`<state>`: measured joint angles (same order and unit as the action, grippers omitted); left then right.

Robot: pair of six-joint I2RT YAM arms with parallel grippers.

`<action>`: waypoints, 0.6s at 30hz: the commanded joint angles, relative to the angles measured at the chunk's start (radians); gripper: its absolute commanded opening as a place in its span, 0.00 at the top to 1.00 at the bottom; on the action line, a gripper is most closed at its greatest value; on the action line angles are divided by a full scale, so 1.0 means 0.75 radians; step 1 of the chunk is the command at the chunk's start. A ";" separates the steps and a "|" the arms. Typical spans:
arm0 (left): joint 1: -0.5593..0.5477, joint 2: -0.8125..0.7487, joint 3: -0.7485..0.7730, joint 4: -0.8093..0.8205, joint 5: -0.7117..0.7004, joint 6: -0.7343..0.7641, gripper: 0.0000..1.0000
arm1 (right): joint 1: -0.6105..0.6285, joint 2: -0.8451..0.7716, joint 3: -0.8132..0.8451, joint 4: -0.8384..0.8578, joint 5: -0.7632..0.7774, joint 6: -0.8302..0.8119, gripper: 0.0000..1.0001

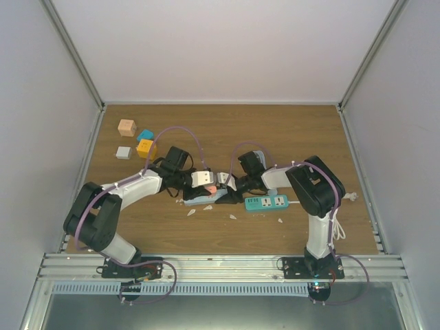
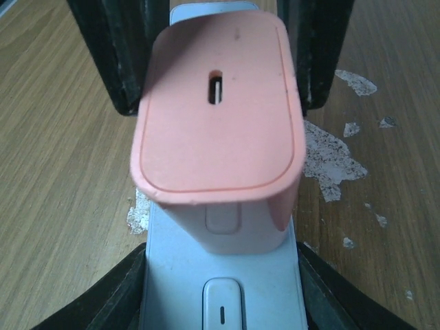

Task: Pull the plug off the socket

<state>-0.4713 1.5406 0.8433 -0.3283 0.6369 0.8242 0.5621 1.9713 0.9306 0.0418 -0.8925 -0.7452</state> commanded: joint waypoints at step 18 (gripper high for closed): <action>0.015 0.025 0.181 -0.072 0.355 -0.015 0.93 | 0.003 0.069 0.004 -0.032 0.219 0.000 0.86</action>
<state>-0.4183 1.5948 0.9203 -0.4072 0.7155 0.7780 0.5682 1.9717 0.9394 0.0605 -0.8837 -0.7464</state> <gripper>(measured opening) 0.282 0.464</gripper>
